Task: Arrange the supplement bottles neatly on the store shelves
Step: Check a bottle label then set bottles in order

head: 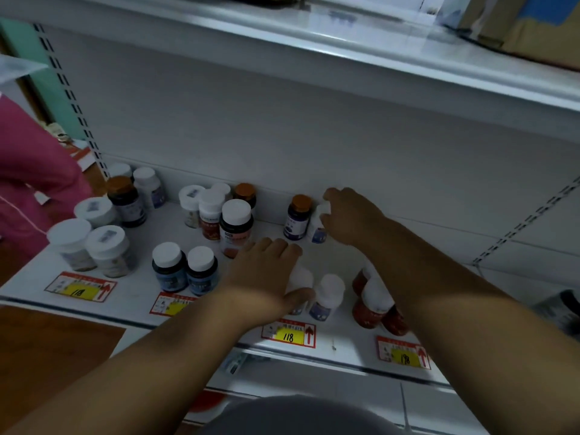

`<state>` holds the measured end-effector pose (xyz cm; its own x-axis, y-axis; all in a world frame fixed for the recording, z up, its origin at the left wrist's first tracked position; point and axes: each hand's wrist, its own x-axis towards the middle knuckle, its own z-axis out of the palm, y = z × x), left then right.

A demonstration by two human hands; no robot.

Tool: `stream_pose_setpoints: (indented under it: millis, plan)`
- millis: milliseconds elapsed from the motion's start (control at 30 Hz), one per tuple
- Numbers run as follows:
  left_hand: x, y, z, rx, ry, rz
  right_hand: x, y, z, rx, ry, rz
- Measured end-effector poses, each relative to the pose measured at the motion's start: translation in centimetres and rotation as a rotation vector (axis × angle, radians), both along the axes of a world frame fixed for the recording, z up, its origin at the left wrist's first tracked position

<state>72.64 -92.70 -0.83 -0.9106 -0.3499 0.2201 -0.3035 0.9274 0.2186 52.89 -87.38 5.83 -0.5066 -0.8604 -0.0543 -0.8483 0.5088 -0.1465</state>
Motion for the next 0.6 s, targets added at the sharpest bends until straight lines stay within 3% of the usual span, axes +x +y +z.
stream_pose_setpoints:
  millis: [133, 333, 500, 600]
  plan:
    - [1.1, -0.4, 1.0, 0.02, 0.061, 0.01, -1.2, -2.1, -2.0, 0.106, -0.029, -0.031]
    - [3.1, 0.8, -0.2, -0.103, 0.407, -0.025, -1.2, -2.6, -3.2, 0.009, -0.016, 0.015]
    - [4.6, 1.3, -1.4, -0.095, 0.306, -0.008, -1.1, -1.3, -3.2, -0.011, -0.081, -0.025]
    - [5.3, 1.5, -1.8, -0.076, 0.262, -0.008, 0.4, -1.0, -2.5, -0.058, -0.145, 0.061]
